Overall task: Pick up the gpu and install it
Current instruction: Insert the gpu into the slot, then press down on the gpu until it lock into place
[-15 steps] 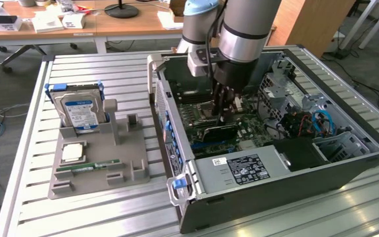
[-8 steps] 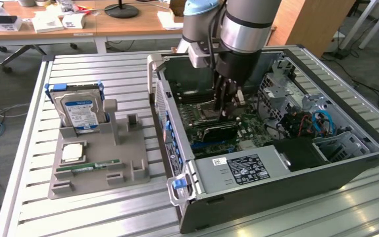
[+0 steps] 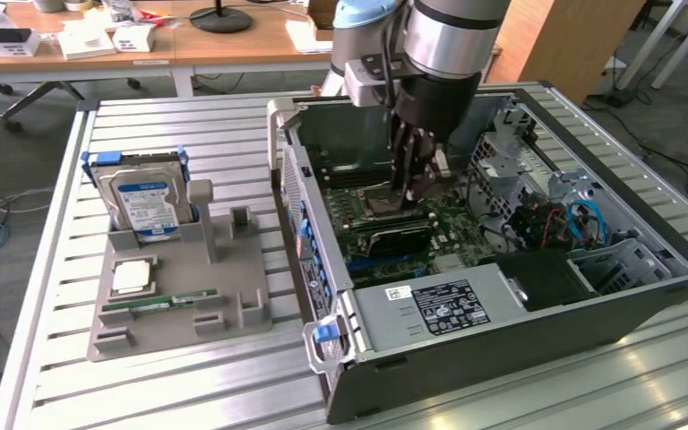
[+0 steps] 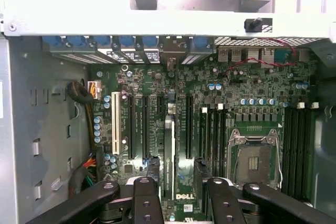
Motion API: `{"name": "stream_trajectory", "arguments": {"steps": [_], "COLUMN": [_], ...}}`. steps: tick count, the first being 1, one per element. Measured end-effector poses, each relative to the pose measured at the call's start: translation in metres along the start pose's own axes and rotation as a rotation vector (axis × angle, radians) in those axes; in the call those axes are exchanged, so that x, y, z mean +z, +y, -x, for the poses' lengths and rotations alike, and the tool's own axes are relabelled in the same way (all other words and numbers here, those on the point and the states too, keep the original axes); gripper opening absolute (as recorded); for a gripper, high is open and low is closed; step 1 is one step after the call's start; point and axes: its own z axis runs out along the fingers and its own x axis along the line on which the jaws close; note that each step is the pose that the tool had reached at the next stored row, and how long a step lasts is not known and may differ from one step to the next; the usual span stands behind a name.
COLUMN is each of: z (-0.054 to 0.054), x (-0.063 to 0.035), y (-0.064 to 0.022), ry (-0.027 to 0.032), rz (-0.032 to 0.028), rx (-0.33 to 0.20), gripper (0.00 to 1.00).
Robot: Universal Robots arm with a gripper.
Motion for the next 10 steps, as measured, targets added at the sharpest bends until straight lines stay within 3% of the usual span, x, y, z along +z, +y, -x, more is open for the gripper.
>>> {"name": "stream_trajectory", "arguments": {"steps": [10], "z": [0.0001], "x": [-0.0043], "y": [0.0000], "ry": [0.0005], "rz": [-0.0001], "rx": [0.000], "gripper": [0.40]}}
